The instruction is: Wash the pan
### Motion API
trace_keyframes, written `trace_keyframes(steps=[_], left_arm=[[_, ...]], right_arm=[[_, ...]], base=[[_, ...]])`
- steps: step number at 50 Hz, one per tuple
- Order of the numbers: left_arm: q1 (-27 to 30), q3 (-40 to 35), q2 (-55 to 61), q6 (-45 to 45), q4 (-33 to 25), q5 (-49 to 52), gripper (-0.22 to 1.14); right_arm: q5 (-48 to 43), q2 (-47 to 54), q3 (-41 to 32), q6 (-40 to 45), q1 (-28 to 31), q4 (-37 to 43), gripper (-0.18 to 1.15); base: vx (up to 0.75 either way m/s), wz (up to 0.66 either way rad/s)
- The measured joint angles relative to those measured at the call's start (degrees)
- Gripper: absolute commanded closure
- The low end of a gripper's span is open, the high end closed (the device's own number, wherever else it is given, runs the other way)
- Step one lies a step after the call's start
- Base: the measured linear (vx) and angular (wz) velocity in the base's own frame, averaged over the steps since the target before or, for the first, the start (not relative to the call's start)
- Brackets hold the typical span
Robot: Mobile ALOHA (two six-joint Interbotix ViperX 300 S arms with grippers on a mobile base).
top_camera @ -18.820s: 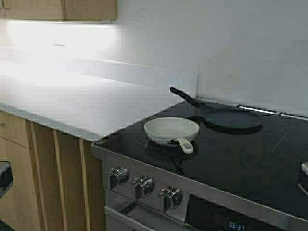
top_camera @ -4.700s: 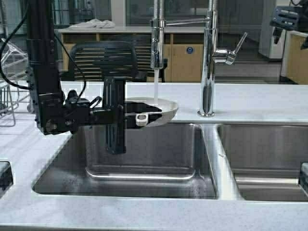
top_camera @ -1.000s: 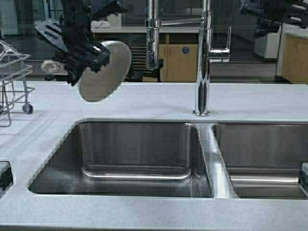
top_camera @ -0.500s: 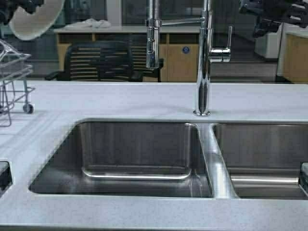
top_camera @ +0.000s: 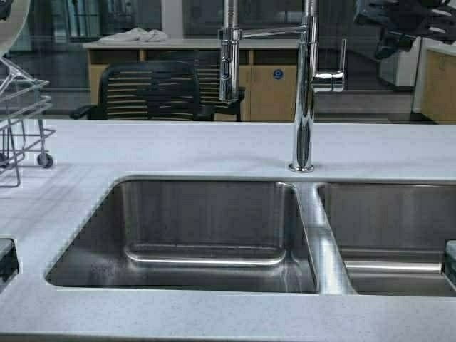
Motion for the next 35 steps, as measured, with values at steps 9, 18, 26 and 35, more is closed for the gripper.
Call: trace_keyframes(steps=[9, 18, 26, 35], left_arm=[[4.8, 3.0, 0.3, 1.7, -0.1, -0.6, 0.89], [10.9, 6.9, 1.1, 2.3, -0.7, -3.3, 0.89], [12.1, 8.2, 3.1, 2.3, -1.7, -5.5, 0.89], [14.5, 8.3, 7.5, 2.4, -1.8, -5.7, 0.89]], right_arm=[[-0.1, 1.1, -0.4, 0.0, 0.0, -0.1, 0.92], [0.0, 2.1, -0.5, 0.0, 0.1, -0.2, 0.92], [-0.1, 2.2, -0.5, 0.0, 0.1, -0.2, 0.92], [-0.1, 2.2, -0.6, 0.0, 0.0, -0.2, 0.92]], base=[[0.0, 0.0], [0.0, 0.0], [0.0, 0.0], [0.0, 0.0]])
